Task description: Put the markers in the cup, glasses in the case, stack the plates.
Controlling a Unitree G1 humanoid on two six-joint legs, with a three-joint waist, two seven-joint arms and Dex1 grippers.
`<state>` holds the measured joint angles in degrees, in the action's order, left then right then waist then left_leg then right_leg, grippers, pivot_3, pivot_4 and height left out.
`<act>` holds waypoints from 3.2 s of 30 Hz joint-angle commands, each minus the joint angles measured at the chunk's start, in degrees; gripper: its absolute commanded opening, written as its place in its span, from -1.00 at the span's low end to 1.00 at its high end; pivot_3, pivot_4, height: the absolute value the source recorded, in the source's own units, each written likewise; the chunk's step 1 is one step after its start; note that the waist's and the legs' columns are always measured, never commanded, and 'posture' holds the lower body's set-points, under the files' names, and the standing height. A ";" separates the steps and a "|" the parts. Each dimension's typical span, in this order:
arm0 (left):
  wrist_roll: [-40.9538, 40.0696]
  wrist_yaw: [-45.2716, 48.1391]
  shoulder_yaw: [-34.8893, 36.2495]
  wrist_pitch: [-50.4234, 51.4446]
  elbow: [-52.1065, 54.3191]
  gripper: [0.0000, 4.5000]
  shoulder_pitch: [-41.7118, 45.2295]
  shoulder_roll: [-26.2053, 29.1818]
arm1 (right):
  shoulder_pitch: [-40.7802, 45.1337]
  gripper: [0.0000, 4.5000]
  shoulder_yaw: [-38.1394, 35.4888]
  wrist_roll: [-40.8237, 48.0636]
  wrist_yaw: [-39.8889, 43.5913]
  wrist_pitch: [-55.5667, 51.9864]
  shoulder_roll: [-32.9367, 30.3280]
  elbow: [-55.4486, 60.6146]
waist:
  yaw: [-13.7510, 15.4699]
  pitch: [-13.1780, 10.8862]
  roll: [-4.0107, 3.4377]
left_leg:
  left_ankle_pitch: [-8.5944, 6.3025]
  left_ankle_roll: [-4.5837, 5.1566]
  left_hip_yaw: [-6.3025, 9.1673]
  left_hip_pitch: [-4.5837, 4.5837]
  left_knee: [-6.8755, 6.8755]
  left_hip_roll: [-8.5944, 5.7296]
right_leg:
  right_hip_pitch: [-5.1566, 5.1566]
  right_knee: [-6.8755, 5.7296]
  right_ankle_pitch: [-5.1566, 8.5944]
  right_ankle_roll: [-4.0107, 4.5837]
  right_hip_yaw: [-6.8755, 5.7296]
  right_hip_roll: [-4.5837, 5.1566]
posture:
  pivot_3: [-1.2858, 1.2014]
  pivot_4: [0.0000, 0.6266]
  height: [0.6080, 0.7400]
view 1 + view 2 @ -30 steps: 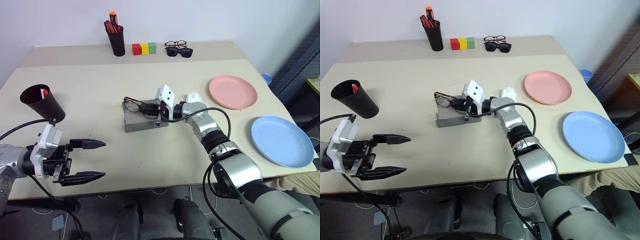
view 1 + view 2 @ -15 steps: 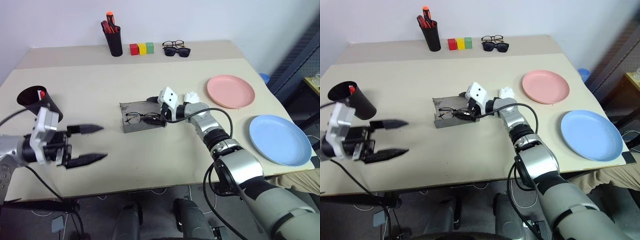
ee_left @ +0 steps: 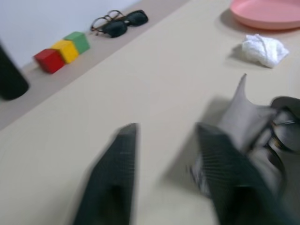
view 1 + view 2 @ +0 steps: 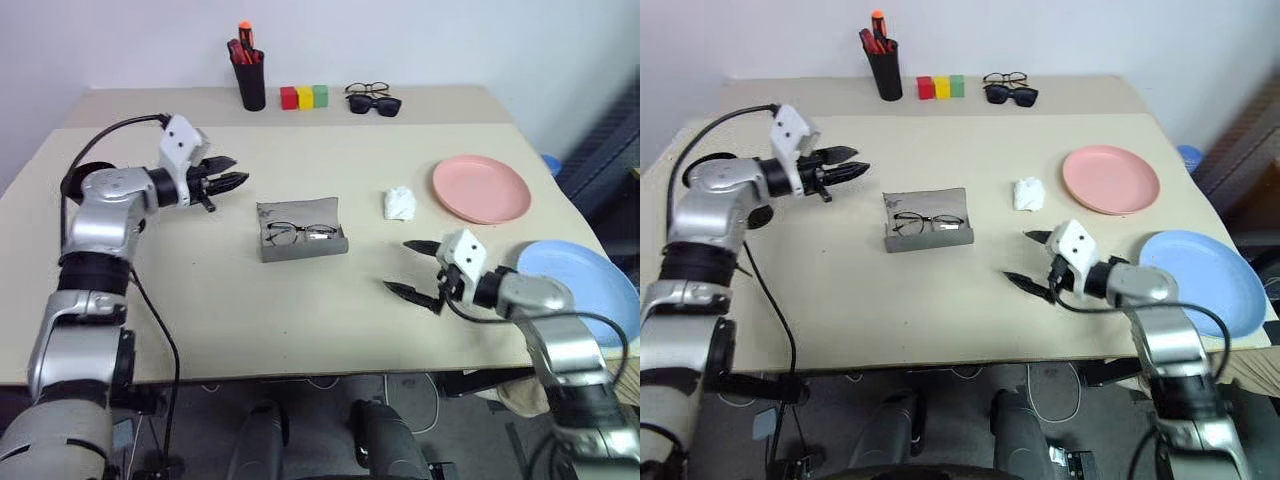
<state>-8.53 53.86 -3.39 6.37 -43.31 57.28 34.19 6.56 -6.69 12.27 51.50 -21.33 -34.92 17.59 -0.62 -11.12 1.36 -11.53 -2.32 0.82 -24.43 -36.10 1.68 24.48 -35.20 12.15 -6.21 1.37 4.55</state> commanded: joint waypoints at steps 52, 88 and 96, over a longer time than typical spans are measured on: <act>5.07 22.51 -8.52 10.29 16.76 -0.88 0.77 -18.49 | -15.86 1.00 -21.23 3.20 -27.69 -13.12 0.32 9.88 | 1.20 0.01 0.09 | -0.04 0.07 -0.10 -0.09 -0.06 -0.02 | -0.06 0.16 0.00 0.04 0.08 0.09 | 0.03 -0.52 1.00; -2.56 18.10 -12.72 24.07 31.48 1.00 -2.61 -17.25 | -11.97 -0.98 -18.36 -1.10 -32.94 -8.09 2.35 1.90 | -0.21 0.08 -0.05 | -0.04 0.10 -0.07 0.00 -0.12 0.00 | -0.07 0.08 0.01 0.06 0.09 0.05 | 0.03 -0.52 1.00; -0.84 2.20 -10.94 28.83 28.48 1.00 -3.12 -21.42 | 0.92 -0.98 -10.76 -6.52 -30.97 -2.48 -3.22 -5.17 | -0.21 0.07 -0.06 | -0.04 0.10 -0.06 -0.01 -0.09 -0.01 | -0.07 0.07 0.01 0.03 0.09 0.04 | 0.03 -0.52 1.00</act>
<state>-9.58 59.02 -16.17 34.76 -15.41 53.77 13.47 5.55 -18.23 7.07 19.95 -26.42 -37.03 13.90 -0.83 -11.04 1.30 -11.57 -2.21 0.76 -24.42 -36.19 1.66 24.40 -35.13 12.16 -6.17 1.46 4.59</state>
